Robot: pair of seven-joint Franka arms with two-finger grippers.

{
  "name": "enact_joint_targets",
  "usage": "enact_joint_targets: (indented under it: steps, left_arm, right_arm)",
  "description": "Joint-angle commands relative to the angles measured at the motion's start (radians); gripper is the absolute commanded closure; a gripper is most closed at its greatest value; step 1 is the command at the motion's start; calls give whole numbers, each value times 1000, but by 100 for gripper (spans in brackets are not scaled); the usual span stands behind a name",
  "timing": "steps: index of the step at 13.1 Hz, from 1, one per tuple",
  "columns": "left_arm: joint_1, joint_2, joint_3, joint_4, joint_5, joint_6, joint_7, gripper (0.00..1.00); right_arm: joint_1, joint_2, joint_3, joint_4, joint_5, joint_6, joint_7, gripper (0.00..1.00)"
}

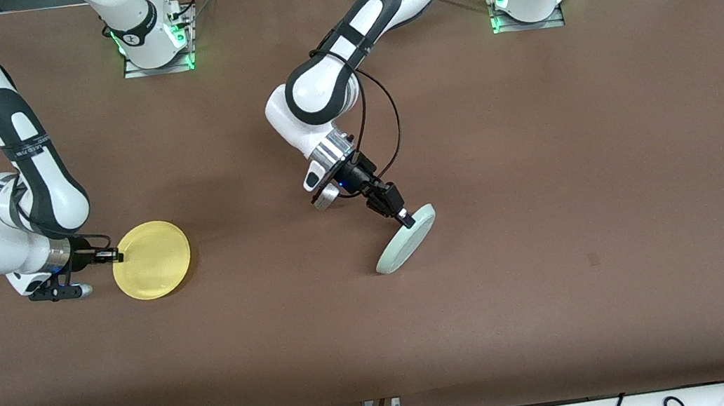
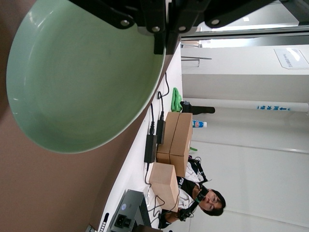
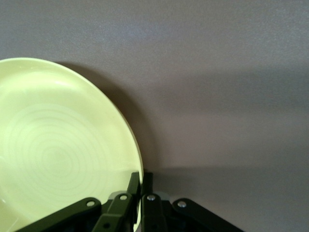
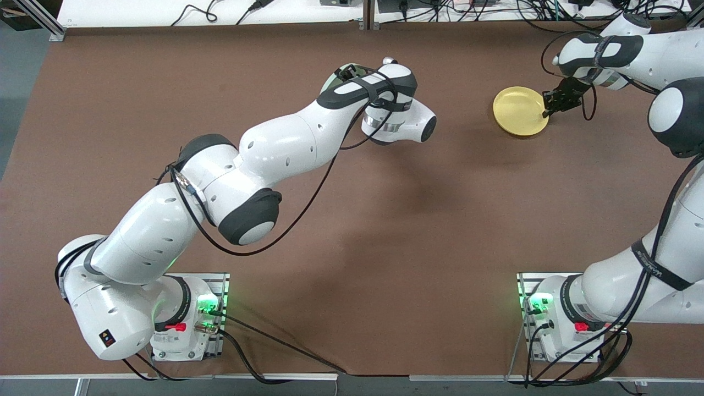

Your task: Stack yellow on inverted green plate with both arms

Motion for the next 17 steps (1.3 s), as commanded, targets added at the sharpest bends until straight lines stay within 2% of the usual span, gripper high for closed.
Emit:
enact_joint_targets:
  steps: [1,3,4,5,6,7,9,11,13,17]
  left_arm:
    - [-38,31,12,37,32,-6,2,100]
    - [-72,37,12,33,34,-11,4,100]
    - [-89,39,12,31,34,-11,2,96]
    - [-106,42,12,31,34,-13,2,88]
    - [-124,47,12,31,32,-13,2,52]
    - [-141,45,9,28,25,-13,-1,1]
    - [-162,42,3,23,-25,-13,-62,0]
    - [-195,41,-3,27,-126,0,-209,0]
    - [-199,34,-34,27,-226,108,-362,0]
    - [-155,13,-37,39,-404,361,-548,0]
  right_arm:
    - [-15,-12,9,-4,12,-3,-32,100]
    - [-13,-32,11,28,10,-62,-37,100]
    - [-13,-38,12,60,10,-111,-37,100]
    - [-10,-40,12,92,12,-162,-37,100]
    - [-10,-41,12,121,12,-206,-37,100]
    - [-10,-41,12,141,10,-234,-37,100]
    - [-8,-43,12,176,9,-275,-39,100]
    - [-5,-43,12,222,9,-347,-39,100]
    - [-2,-43,15,243,9,-375,-36,100]
    - [-2,-50,52,240,12,-418,-6,100]
